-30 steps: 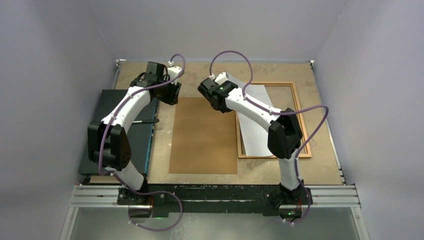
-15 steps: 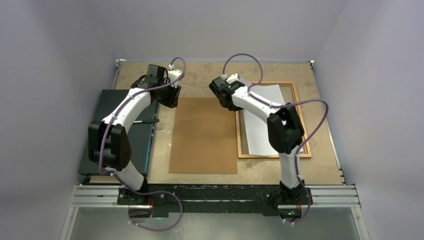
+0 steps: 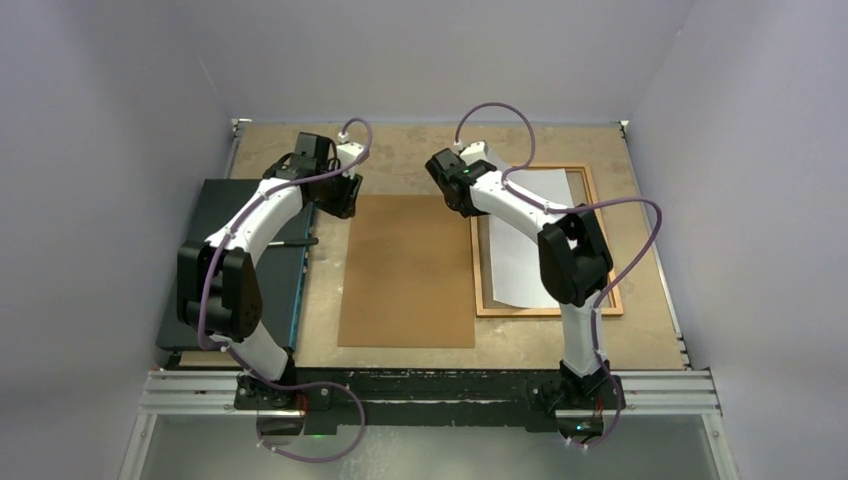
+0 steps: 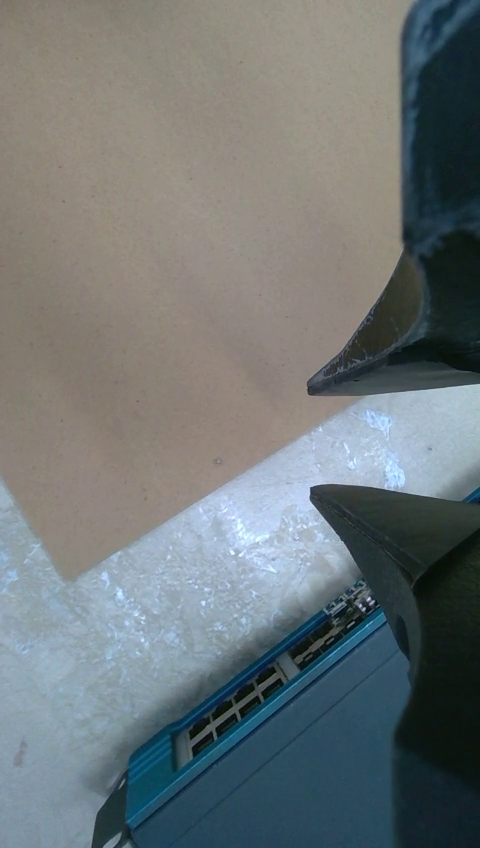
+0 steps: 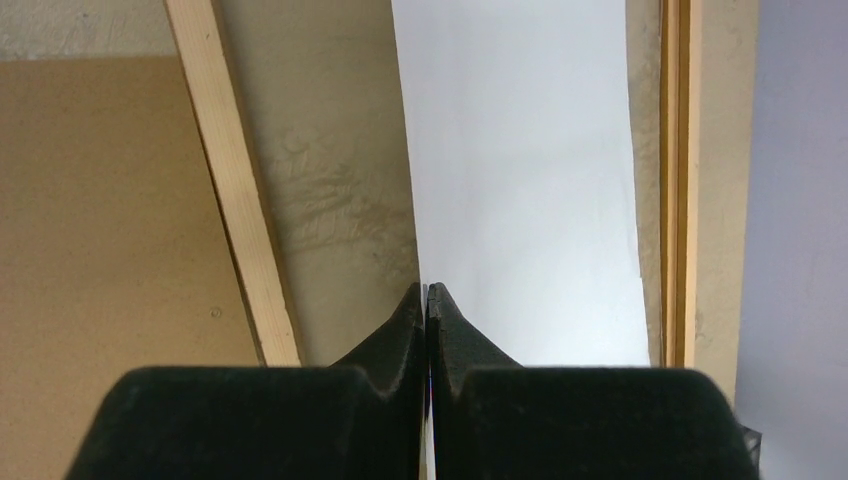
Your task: Put the photo into the frame
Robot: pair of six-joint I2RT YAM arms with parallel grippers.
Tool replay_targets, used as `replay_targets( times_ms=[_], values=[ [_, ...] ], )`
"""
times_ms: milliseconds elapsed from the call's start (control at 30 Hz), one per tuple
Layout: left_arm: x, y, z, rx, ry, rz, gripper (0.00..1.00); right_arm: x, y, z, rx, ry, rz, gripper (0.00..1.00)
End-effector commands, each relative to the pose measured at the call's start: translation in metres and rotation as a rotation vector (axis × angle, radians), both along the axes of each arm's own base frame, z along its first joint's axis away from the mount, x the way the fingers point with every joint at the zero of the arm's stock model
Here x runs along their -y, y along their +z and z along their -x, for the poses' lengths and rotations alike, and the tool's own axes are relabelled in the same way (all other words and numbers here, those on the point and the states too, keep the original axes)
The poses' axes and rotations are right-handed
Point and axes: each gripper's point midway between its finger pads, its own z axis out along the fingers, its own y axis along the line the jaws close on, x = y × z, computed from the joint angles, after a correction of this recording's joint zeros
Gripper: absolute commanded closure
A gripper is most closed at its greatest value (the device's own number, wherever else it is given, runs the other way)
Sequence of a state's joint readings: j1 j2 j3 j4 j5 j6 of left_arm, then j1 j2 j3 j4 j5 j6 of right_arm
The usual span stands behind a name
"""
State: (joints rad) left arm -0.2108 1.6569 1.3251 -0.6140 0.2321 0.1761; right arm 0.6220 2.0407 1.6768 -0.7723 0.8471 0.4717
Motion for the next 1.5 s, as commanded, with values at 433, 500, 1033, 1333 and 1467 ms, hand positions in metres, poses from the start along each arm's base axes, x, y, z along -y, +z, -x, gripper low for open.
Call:
replay_targets(
  times_ms=[433,500,1033,1333,1467],
  values=[
    [0.006,0.007,-0.001,0.046,-0.031,0.042,0.64,0.035,0.028,-0.019,0.138,-0.119,-0.013,0.98],
    [0.006,0.006,0.000,0.043,-0.032,0.041,0.64,0.040,0.029,-0.019,0.145,-0.130,-0.010,0.98],
    [0.004,0.002,0.002,0.036,-0.027,0.056,0.65,0.055,0.013,-0.021,0.094,-0.083,0.050,1.00],
    [0.004,-0.001,0.000,0.027,-0.026,0.062,0.66,0.035,-0.015,-0.016,-0.001,0.052,0.079,1.00],
    [0.004,-0.002,0.000,0.026,-0.024,0.061,0.66,0.022,-0.023,-0.008,-0.013,0.106,0.095,1.00]
  ],
)
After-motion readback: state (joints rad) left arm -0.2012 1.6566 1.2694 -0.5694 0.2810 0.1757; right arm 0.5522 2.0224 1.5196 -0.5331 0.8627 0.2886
